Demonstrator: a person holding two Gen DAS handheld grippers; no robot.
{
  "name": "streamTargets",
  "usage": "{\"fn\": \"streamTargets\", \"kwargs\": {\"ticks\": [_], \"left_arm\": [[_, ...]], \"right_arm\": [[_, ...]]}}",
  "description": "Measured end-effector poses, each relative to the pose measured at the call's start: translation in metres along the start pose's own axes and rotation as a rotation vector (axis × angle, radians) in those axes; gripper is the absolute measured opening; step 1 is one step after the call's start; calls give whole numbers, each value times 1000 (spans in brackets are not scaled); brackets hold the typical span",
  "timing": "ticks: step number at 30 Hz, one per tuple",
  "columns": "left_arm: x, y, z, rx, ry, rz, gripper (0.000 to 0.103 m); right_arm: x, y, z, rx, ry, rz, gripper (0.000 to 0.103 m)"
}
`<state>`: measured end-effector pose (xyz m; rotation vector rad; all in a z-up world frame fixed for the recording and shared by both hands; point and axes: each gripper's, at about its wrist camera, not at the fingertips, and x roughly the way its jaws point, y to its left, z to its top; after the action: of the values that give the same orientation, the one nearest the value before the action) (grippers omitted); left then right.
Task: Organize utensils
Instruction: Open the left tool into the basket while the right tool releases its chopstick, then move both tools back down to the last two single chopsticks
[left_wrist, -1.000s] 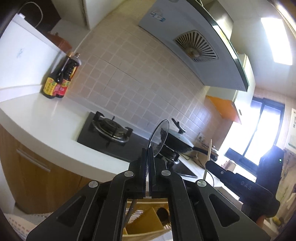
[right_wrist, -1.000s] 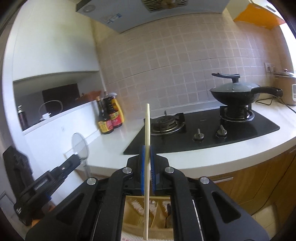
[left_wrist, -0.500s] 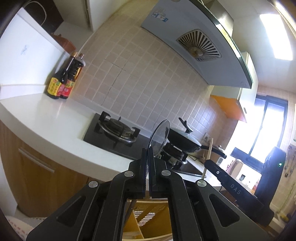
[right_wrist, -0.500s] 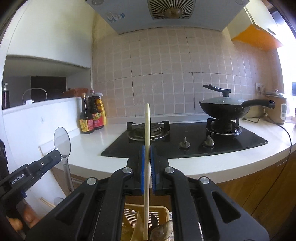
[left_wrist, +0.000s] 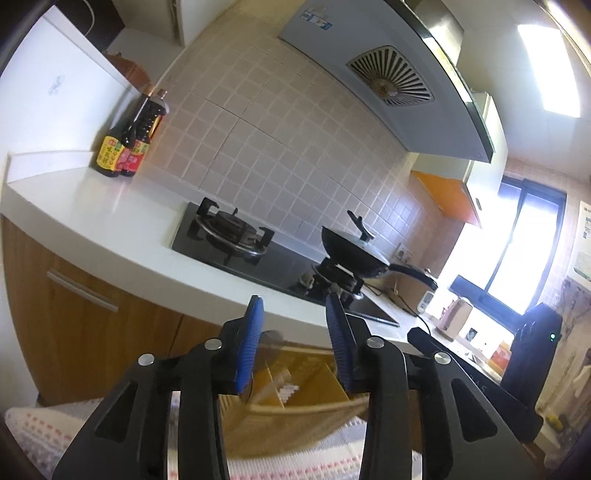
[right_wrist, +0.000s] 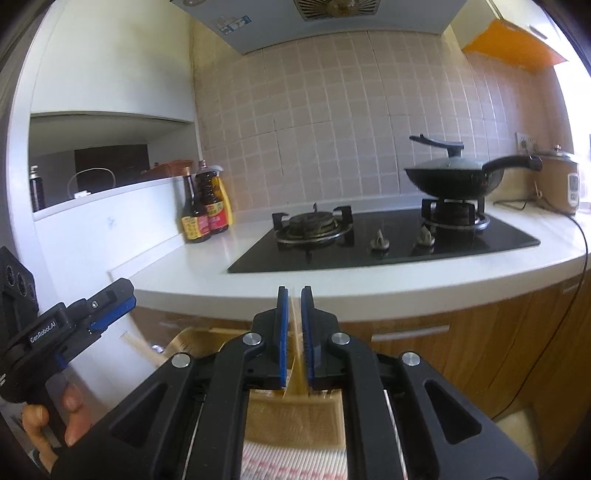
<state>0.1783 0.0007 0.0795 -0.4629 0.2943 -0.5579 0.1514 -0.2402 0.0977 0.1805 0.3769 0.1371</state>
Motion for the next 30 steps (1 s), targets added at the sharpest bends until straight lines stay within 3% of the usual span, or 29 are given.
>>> {"fn": "streamTargets", "kwargs": {"ticks": [7, 11, 15, 17, 21, 24, 30], "left_arm": [[-47, -9, -8, 8, 46, 22, 49], [-66, -17, -18, 50, 126, 43, 52], [-75, -21, -35, 96, 253, 82, 57], [-80, -18, -46, 111, 327, 100, 59], [-85, -6, -68, 114, 438, 148, 59], [-88, 3, -84, 124, 504, 179, 59], [-83, 16, -113, 163, 671, 228, 59]], "right_arm": [[-44, 15, -12, -32, 86, 52, 7], [-64, 35, -24, -102, 139, 42, 12], [-73, 50, -38, -131, 222, 35, 40], [-75, 58, -48, -143, 268, 29, 43], [-65, 65, -69, -143, 417, 10, 43], [-47, 66, -92, -125, 587, -7, 43], [-24, 60, -129, -98, 799, 2, 43]]}}
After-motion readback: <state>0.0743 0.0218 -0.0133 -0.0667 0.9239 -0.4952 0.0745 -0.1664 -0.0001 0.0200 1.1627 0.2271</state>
